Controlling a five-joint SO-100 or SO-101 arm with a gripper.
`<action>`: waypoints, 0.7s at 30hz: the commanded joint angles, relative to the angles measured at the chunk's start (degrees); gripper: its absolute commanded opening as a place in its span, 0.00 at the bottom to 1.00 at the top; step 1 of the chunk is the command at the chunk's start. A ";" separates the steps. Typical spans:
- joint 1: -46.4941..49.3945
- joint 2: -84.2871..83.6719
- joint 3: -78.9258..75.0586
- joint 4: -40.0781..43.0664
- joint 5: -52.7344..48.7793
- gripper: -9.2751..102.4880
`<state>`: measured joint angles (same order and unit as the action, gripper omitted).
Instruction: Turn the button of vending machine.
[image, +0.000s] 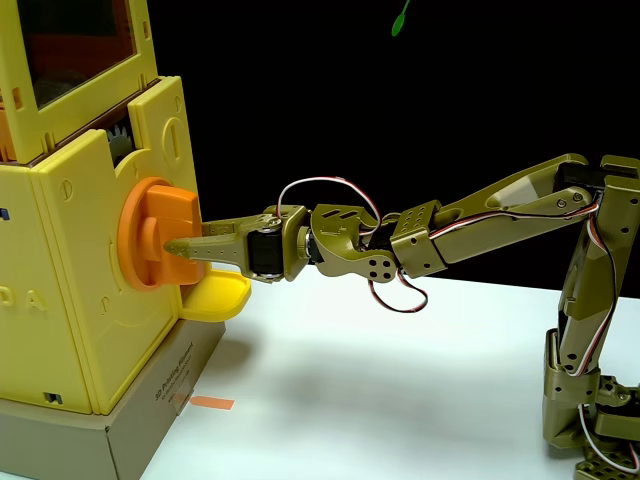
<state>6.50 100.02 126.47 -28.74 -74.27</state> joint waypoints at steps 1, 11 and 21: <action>-1.14 0.18 -2.99 -1.32 -0.62 0.24; -1.93 0.00 -2.46 -2.02 -3.08 0.08; -1.93 0.18 -2.11 -2.02 -1.93 0.08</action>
<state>4.48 99.76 126.47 -29.71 -77.70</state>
